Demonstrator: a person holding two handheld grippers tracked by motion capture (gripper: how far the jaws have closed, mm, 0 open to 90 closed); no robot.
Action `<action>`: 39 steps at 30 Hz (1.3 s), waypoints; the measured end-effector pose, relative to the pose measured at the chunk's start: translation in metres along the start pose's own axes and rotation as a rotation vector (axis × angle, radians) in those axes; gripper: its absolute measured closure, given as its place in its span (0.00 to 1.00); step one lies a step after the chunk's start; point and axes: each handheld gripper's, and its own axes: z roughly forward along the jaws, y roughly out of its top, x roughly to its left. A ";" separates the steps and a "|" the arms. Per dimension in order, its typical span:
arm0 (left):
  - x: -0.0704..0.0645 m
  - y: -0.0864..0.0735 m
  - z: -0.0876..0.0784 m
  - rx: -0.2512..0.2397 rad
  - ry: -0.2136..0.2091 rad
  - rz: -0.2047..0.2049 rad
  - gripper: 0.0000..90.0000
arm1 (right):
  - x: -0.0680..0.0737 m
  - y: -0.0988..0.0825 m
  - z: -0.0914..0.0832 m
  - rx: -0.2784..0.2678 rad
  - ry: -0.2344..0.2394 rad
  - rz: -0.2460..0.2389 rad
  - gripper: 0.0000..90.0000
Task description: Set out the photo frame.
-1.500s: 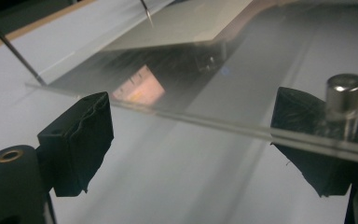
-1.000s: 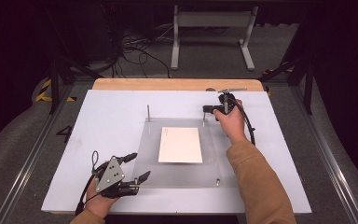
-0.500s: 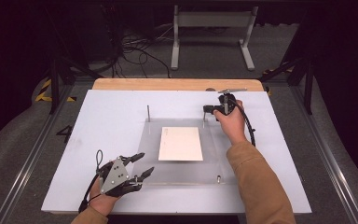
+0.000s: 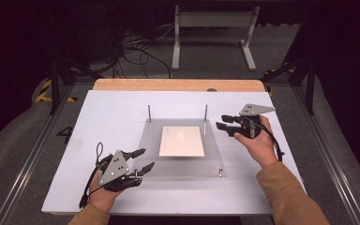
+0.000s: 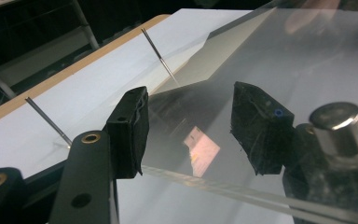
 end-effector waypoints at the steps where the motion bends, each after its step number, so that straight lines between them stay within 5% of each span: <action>1: 0.000 0.000 0.000 0.000 0.000 0.000 0.52 | 0.005 -0.002 -0.005 -0.013 -0.001 -0.019 0.60; 10: 0.008 0.012 0.000 -0.016 0.000 -0.014 0.52 | 0.037 -0.022 -0.036 -0.031 -0.021 -0.175 0.56; 16: 0.014 0.020 0.000 -0.037 0.015 -0.012 0.53 | 0.057 -0.028 -0.037 -0.052 -0.011 -0.289 0.48; 21: 0.017 0.025 0.001 -0.056 0.028 -0.017 0.53 | 0.065 -0.016 -0.034 -0.172 -0.010 -0.316 0.44; 24: 0.018 0.029 0.002 -0.070 0.035 -0.022 0.53 | 0.068 -0.009 -0.025 -0.180 -0.021 -0.361 0.48; 33: 0.020 0.034 0.006 -0.101 0.049 -0.022 0.54 | 0.074 -0.004 -0.010 -0.242 0.001 -0.354 0.59; 39: 0.018 0.038 0.007 -0.096 0.085 -0.003 0.54 | 0.073 -0.001 -0.011 -0.217 -0.010 -0.376 0.64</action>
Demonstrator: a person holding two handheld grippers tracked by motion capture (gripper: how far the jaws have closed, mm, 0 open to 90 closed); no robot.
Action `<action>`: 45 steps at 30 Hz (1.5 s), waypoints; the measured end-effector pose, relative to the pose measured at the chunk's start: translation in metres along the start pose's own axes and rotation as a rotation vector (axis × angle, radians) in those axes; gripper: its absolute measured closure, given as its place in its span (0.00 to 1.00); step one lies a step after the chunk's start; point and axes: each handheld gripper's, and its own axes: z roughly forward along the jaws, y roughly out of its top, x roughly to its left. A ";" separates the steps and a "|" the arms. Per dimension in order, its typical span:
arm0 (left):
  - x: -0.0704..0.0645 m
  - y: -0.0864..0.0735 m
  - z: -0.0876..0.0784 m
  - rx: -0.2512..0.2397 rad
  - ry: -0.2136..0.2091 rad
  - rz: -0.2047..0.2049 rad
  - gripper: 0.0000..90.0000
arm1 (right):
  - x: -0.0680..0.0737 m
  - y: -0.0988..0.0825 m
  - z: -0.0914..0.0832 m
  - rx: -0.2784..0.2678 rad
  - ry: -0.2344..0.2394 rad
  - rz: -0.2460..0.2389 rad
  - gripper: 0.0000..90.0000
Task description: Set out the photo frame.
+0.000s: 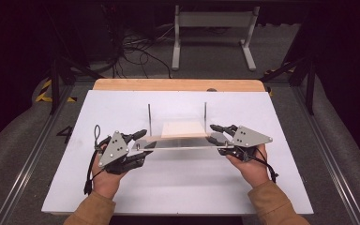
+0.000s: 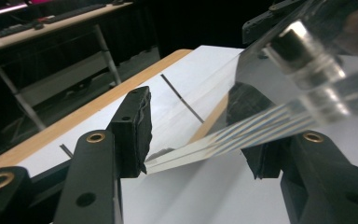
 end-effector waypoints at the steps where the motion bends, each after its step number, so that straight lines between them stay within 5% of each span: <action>1: -0.002 0.002 0.000 0.013 0.021 0.025 0.54 | 0.000 0.000 0.000 0.002 -0.003 -0.002 0.65; 7: -0.005 0.010 -0.002 0.022 0.060 0.065 0.55 | 0.003 0.006 -0.004 0.024 -0.029 -0.004 0.67; 16: -0.017 0.029 -0.013 0.001 0.070 0.120 0.55 | 0.006 0.017 -0.019 0.025 -0.007 -0.001 0.70; 22: -0.022 0.039 -0.021 -0.015 0.040 0.110 0.55 | 0.012 0.033 -0.036 0.066 0.005 0.017 0.71; 27: -0.029 0.048 -0.034 0.007 0.021 0.094 0.55 | 0.021 0.045 -0.048 0.112 0.063 0.078 0.74; 33: -0.039 0.053 -0.051 0.020 0.004 0.090 0.56 | 0.033 0.057 -0.059 0.143 0.107 0.086 0.76; 45: -0.059 0.065 -0.078 0.010 -0.036 0.078 0.60 | 0.046 0.076 -0.081 0.160 0.194 0.120 0.77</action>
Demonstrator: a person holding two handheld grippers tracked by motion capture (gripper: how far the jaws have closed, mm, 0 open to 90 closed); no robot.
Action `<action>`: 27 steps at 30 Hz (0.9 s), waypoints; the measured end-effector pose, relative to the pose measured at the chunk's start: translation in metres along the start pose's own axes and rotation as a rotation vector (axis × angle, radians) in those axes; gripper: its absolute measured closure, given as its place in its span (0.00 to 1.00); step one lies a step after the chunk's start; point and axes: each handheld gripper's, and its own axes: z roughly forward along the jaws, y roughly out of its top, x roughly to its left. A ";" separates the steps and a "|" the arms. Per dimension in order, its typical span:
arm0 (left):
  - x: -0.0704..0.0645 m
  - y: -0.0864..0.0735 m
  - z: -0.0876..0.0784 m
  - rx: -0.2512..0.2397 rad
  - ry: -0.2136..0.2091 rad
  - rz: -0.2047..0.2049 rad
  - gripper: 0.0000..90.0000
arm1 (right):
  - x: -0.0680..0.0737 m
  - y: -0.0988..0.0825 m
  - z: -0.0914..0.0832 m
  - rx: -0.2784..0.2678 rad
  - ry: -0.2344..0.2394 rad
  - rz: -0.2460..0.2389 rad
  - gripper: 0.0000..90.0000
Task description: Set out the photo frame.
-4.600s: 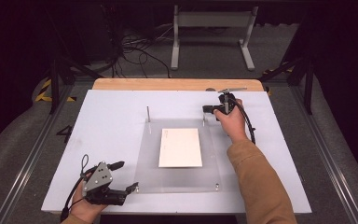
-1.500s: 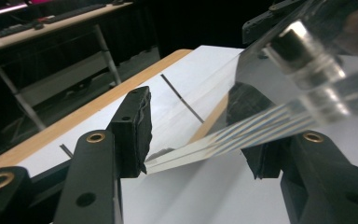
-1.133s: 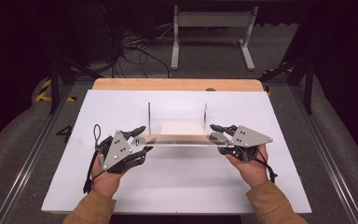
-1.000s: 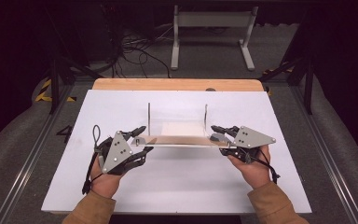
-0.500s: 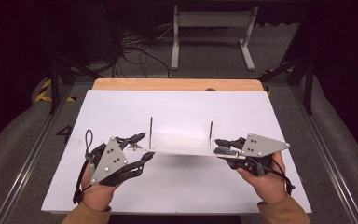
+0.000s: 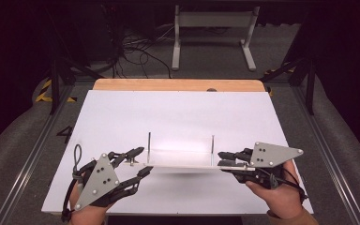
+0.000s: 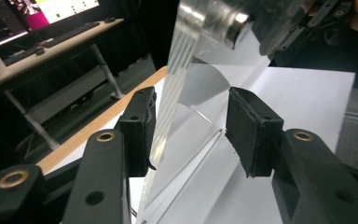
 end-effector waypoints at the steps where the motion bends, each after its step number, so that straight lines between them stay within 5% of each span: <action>1: 0.000 0.000 -0.001 0.000 -0.009 -0.010 0.60 | 0.001 0.001 -0.002 0.007 0.007 0.007 0.77; 8: 0.008 -0.003 0.003 -0.004 -0.034 -0.060 0.61 | -0.004 0.003 -0.003 0.021 0.054 0.060 0.77; 18: 0.034 -0.012 0.017 -0.104 -0.066 -0.191 0.54 | -0.016 0.000 0.005 -0.107 0.013 0.025 0.74; 27: 0.056 -0.036 0.038 -0.013 -0.055 -0.274 0.40 | -0.035 -0.010 0.013 -0.226 -0.009 0.070 0.69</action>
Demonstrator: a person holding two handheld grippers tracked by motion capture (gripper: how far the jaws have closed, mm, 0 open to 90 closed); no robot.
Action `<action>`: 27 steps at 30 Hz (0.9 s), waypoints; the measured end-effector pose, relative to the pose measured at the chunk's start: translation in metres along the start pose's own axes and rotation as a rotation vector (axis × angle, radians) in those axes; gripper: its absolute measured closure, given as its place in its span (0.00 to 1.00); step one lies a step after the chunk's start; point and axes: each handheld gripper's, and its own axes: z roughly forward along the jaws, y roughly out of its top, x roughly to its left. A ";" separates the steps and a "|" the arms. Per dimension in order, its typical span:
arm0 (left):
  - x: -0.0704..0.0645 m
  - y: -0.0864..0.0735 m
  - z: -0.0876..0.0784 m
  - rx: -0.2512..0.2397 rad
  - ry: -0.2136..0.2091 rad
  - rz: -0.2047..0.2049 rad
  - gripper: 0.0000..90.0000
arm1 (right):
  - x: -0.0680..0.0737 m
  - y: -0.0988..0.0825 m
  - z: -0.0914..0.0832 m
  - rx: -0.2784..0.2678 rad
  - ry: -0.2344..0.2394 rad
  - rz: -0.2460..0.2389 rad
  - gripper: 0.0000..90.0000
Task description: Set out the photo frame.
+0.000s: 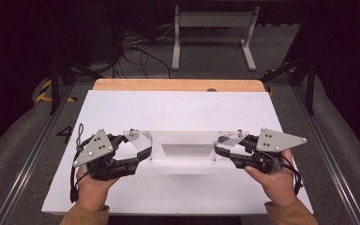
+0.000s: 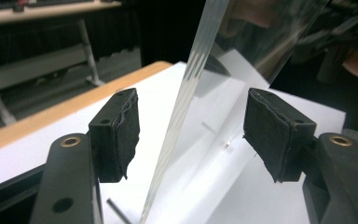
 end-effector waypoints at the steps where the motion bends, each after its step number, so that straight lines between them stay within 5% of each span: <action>1: 0.003 -0.002 0.002 0.010 0.002 -0.001 0.40 | -0.003 -0.001 0.001 -0.006 -0.003 0.005 0.68; 12: 0.024 -0.020 0.006 0.081 0.036 -0.006 0.39 | -0.028 -0.010 0.010 -0.039 -0.061 0.044 0.63; 18: 0.032 -0.027 0.003 0.096 0.049 -0.030 0.38 | -0.036 -0.015 0.015 -0.055 -0.059 0.061 0.68; 27: 0.042 -0.042 0.002 0.131 0.063 -0.062 0.37 | -0.051 -0.020 0.022 -0.068 -0.132 0.072 0.72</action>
